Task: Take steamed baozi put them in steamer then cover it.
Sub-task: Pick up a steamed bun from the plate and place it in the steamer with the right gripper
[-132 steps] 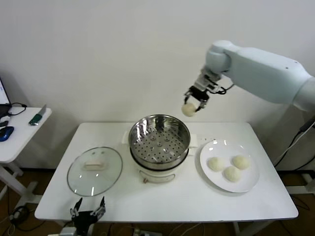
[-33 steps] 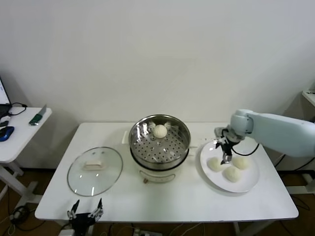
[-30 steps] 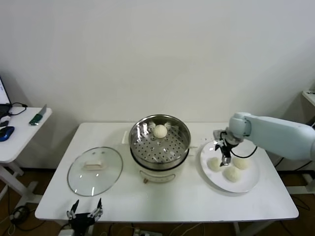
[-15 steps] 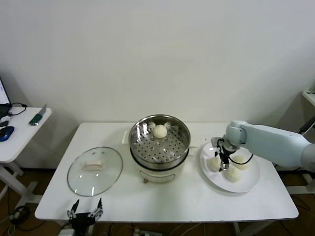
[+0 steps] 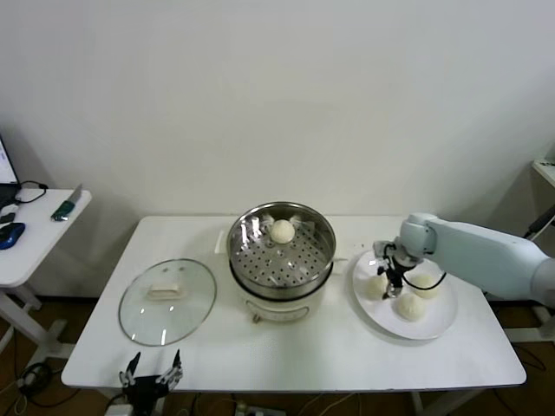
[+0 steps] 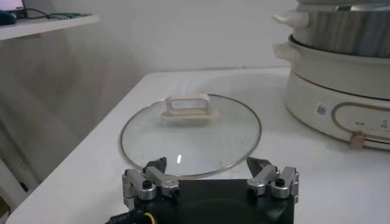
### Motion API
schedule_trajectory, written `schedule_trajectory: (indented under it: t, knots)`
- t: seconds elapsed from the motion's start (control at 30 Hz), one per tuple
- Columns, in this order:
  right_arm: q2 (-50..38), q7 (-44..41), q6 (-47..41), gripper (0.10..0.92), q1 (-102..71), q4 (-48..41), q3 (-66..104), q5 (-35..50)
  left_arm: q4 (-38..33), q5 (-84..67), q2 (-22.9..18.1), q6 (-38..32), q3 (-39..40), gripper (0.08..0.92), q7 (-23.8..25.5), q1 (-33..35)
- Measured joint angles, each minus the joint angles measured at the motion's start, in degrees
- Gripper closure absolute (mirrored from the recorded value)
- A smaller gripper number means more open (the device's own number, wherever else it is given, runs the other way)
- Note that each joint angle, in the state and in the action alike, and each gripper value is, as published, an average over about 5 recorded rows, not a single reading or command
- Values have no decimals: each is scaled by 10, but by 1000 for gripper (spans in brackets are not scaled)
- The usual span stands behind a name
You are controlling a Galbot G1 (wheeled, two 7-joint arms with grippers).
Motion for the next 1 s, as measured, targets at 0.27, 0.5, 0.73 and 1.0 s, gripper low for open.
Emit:
schedule_trajectory:
  t: [0.27,0.5,0.73,1.0]
  knots:
    - [-20,-31,26,347,108,33,-38,47,-3,2,0,-1,0,177,-1,2]
    - [-3,-51,33,347,238,71,-75,110,-6,2,0,2,0,177,-1,2]
    - [55,-39,13,347,312,117,-79,179,-8,2,2,3,-2,177,-2,0]
    - [169,-5,-15,347,309,117,-74,213,-14,0,5,4,-3,177,-2,1]
